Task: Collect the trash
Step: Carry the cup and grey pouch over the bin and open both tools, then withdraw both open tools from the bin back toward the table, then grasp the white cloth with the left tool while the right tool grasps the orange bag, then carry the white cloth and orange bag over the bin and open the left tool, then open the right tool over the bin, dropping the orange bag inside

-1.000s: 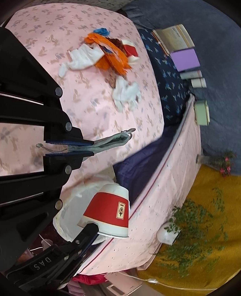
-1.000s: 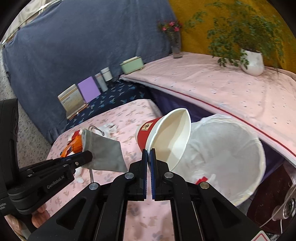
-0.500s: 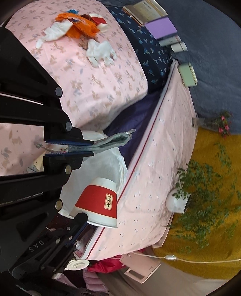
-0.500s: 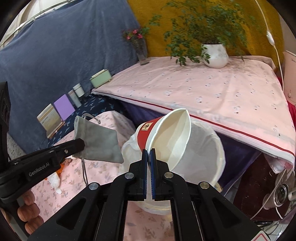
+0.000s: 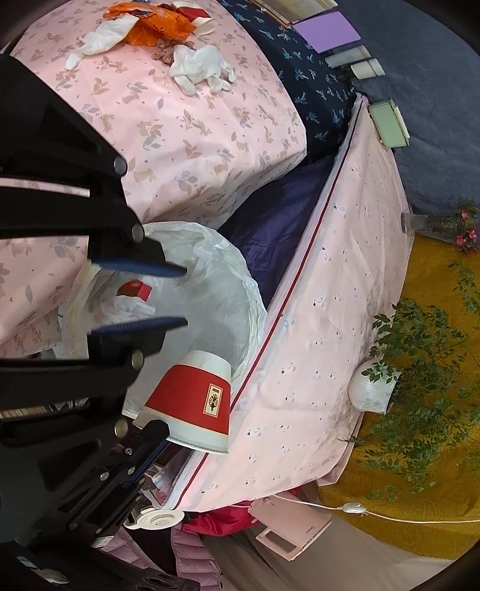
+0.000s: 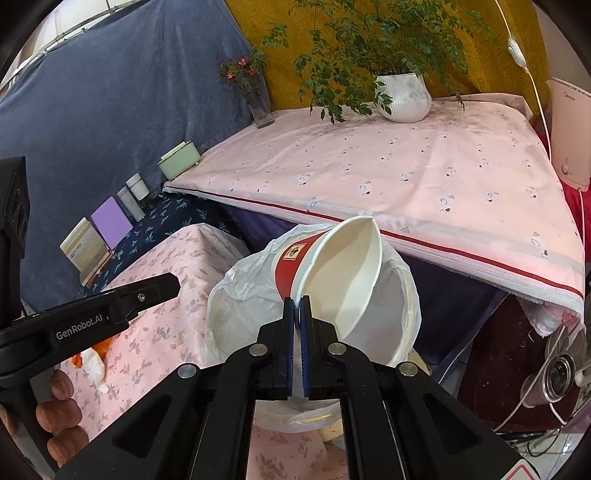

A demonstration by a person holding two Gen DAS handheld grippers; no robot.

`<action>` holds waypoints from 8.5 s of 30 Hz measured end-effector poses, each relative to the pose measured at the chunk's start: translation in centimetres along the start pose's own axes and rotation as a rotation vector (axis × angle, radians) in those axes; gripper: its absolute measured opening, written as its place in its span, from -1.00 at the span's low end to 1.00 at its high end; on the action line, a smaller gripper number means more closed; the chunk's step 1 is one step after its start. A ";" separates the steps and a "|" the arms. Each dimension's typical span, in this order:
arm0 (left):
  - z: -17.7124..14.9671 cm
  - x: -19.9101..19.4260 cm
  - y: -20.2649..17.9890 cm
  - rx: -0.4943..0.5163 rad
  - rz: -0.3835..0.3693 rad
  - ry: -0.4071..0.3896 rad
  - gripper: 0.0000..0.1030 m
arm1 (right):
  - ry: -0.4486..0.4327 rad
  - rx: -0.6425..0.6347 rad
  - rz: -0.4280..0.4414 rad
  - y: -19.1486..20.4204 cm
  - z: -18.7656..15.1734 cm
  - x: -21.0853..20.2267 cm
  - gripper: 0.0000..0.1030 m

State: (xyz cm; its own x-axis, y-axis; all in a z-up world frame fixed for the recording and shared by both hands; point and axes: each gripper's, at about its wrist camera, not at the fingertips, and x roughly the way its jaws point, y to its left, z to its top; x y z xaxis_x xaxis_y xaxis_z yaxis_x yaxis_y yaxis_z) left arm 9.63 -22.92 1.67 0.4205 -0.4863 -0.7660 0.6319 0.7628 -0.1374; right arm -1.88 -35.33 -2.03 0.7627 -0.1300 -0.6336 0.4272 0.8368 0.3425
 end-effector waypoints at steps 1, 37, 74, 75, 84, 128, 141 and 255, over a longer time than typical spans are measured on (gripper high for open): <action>0.0 0.0 0.1 -0.002 0.002 -0.003 -0.43 | 0.003 -0.001 0.002 0.0 0.0 0.1 -0.93; -2.4 -3.0 8.7 -0.199 0.129 -0.045 0.24 | 0.014 -0.129 0.073 8.1 -0.3 0.4 -0.38; -11.5 -9.5 25.6 -0.536 0.376 -0.099 0.55 | 0.112 -0.391 0.220 25.2 -5.9 2.5 -0.11; -11.8 -9.4 26.1 -0.545 0.381 -0.096 0.56 | 0.116 -0.395 0.222 25.6 -6.1 2.7 -0.11; -14.8 -6.9 30.3 -0.644 0.389 -0.017 0.57 | 0.175 -0.420 0.233 28.2 -7.5 6.0 -0.11; -16.7 -15.2 36.9 -0.738 0.371 -0.130 -0.72 | 0.302 -0.398 0.358 37.7 -9.2 12.6 -0.11; -15.0 -12.7 39.5 -0.713 0.412 -0.108 -0.72 | 0.353 -0.318 0.353 39.3 -8.6 17.6 -0.24; -1.4 0.4 3.3 -0.077 0.098 -0.028 0.12 | -0.067 0.097 0.029 2.3 2.2 0.8 -0.33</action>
State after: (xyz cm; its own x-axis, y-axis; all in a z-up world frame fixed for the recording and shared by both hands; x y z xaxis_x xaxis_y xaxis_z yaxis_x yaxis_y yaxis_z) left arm 11.00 -20.02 0.03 0.4960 -0.4190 -0.7605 0.5359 0.8369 -0.1115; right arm 0.77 -34.66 -0.26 0.8046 -0.1450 -0.5759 0.4474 0.7856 0.4274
